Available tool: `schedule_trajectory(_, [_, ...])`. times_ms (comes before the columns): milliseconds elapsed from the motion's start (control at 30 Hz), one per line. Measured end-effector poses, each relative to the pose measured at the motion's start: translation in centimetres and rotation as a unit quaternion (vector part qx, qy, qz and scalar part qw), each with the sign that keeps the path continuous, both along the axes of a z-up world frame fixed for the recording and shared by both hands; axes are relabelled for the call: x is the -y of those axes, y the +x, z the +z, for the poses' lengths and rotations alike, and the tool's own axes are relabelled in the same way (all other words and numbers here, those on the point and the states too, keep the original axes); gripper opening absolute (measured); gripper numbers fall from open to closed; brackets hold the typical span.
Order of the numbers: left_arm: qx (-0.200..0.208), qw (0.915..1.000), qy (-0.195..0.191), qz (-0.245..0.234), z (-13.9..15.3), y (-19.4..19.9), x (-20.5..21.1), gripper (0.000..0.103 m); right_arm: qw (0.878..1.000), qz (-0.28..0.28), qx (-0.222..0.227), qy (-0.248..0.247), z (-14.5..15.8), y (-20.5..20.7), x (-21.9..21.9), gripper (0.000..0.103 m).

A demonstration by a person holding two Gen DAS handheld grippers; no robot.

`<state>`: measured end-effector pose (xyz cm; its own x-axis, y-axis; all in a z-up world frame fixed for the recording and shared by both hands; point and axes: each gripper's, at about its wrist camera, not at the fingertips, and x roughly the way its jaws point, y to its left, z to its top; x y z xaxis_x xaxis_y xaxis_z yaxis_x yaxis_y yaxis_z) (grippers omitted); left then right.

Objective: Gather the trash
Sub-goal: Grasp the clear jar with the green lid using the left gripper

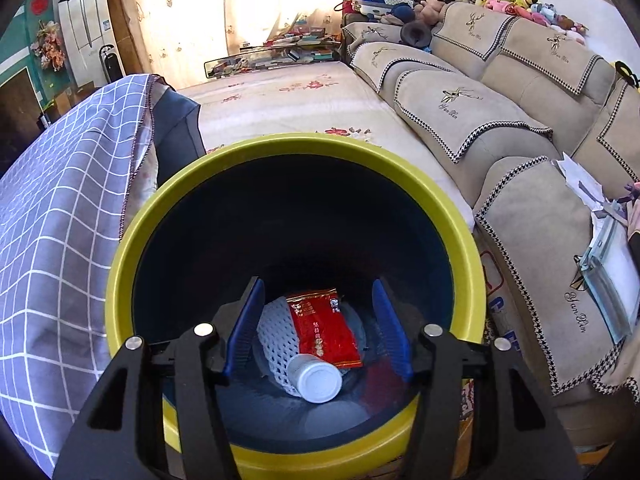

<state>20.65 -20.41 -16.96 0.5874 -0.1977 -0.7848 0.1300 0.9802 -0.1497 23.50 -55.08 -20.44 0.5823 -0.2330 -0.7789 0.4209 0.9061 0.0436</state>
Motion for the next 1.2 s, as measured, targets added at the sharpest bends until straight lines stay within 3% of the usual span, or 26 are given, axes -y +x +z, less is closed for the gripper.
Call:
schedule_trajectory(367, [-0.004, 0.9991, 0.014, 0.041, -1.2, 1.6, 2.0, 0.089, 1.0, 0.005, 0.011, 0.017, 0.1, -0.6, 0.4, 0.054])
schedule_trajectory(533, [0.001, 0.9985, 0.018, 0.051, -1.3, 1.4, 1.5, 0.081, 1.0, 0.004, 0.015, 0.023, 0.1, -1.0, 0.7, 0.054])
schedule_trajectory(933, [0.013, 0.9993, 0.015, 0.032, -1.1, -1.2, 0.0, 0.079, 0.999, -0.003, 0.034, 0.04, 1.0, -4.0, 0.0, 0.055])
schedule_trajectory(1200, [0.044, 0.999, 0.008, 0.006, 0.9, -3.2, -0.5, 0.079, 0.997, -0.012, 0.058, 0.039, 2.6, -6.2, -0.7, 0.055])
